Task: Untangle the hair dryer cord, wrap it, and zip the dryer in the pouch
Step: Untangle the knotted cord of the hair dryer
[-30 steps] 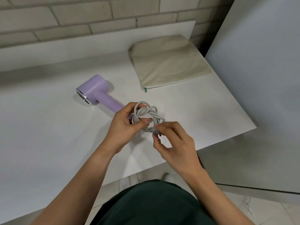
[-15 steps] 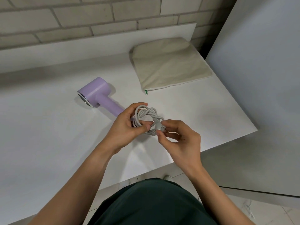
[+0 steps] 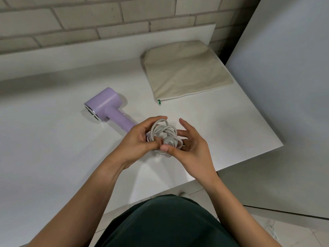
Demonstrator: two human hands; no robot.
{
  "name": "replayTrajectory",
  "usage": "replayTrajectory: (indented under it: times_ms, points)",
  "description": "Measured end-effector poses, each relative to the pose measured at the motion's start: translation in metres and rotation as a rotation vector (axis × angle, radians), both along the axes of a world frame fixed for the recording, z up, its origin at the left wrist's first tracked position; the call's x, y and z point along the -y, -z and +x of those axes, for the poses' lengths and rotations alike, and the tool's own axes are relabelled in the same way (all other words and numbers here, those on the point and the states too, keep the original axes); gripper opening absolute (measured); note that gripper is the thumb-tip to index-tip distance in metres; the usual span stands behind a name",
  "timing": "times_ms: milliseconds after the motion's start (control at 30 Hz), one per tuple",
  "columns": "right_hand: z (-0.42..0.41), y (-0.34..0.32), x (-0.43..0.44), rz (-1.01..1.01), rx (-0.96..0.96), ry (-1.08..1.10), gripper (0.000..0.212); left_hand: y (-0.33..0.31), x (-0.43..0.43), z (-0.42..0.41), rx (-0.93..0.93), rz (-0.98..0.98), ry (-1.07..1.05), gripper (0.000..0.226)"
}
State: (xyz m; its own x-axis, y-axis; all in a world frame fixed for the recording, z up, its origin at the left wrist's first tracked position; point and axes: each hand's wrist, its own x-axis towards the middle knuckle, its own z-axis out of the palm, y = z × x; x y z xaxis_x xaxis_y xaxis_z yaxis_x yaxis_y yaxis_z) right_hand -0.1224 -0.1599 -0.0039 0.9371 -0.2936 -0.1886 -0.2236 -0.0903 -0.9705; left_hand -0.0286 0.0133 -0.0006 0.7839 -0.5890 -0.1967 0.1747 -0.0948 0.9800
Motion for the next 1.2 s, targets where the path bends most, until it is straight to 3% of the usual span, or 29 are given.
replayTrajectory:
  times_ms: [100,200,333,467,700,867,1000,1200]
  points:
    - [0.005,0.001,-0.001,0.037,-0.023,0.034,0.059,0.002,0.002,0.002,-0.026,0.017,-0.005,0.066]
    - [0.007,0.004,-0.001,-0.010,-0.047,0.078,0.048,0.003,0.009,0.003,-0.056,0.017,-0.041,0.066]
    - [0.010,0.009,0.003,-0.081,-0.043,0.179,0.036,0.003,0.016,0.006,-0.059,0.032,-0.083,0.049]
    - [0.010,0.005,0.009,-0.080,-0.028,0.174,0.031,0.003,0.021,0.005,-0.007,0.061,-0.091,0.052]
    - [0.008,-0.005,0.017,0.226,-0.055,0.021,0.018,0.004,0.020,0.011,0.037,0.055,-0.171,0.053]
    - [0.013,0.008,0.018,0.165,-0.161,0.102,0.021,0.000,0.029,0.007,0.115,0.060,-0.240,0.039]
    - [0.015,0.018,0.018,0.091,-0.122,0.131,0.019,-0.005,0.031,0.006,0.149,0.060,-0.251,0.032]
    - [0.022,0.021,0.024,0.025,-0.134,0.134,0.018,-0.012,0.021,0.010,-0.015,-0.026,-0.150,0.033]
